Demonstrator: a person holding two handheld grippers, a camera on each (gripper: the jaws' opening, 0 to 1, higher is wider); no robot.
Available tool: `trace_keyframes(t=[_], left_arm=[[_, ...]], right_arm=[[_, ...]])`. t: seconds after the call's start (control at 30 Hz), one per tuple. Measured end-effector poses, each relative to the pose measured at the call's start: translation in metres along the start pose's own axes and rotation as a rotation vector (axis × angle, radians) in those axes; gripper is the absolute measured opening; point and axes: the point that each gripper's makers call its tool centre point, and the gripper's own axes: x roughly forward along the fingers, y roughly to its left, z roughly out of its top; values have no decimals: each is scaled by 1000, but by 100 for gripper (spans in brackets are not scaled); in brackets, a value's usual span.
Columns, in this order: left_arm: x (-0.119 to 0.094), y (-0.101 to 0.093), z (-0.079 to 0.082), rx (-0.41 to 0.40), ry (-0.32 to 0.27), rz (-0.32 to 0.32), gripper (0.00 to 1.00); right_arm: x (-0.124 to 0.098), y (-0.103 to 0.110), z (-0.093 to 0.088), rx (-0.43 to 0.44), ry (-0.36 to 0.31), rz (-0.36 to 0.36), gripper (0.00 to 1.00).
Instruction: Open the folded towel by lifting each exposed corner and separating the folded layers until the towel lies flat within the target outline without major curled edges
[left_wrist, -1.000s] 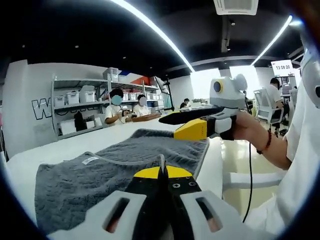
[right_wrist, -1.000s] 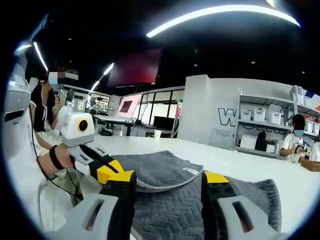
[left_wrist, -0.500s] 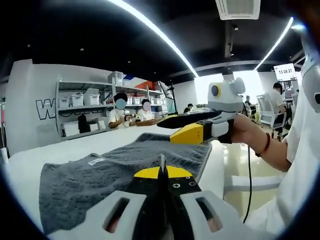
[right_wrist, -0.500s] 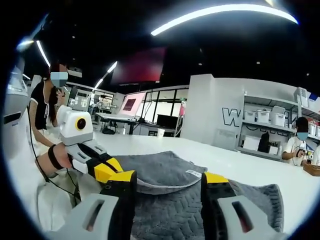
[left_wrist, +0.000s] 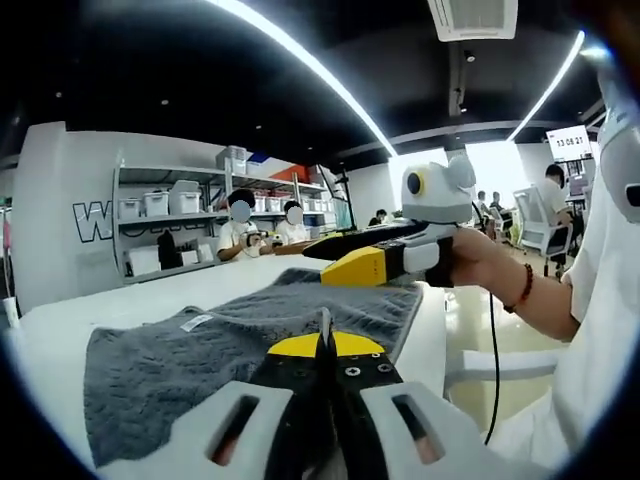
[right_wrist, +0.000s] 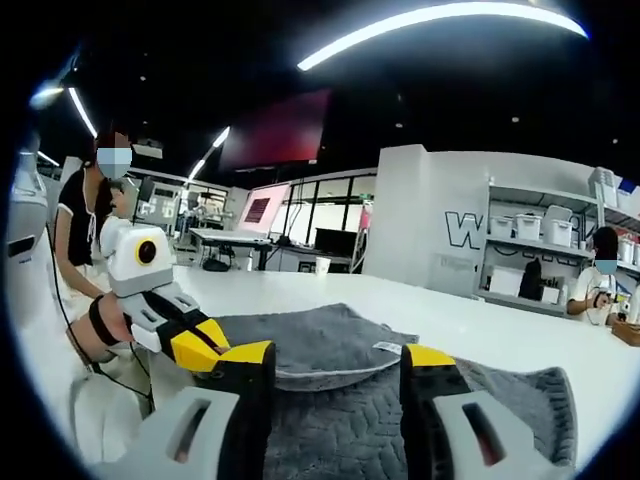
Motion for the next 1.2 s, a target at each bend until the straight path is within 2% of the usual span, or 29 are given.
trace_keyframes(t=[0.23, 0.4, 0.97, 1.2], left_arm=[[-5, 3, 2, -7, -12, 12, 1], [-9, 4, 2, -10, -16, 17, 1], [-20, 14, 4, -30, -44, 50, 1], [-23, 14, 7, -31, -53, 51, 1]], right_arm=[[7, 3, 0, -8, 13, 21, 49], [13, 0, 3, -12, 16, 18, 48], [33, 2, -5, -36, 70, 27, 48], [41, 2, -2, -39, 72, 29, 48]])
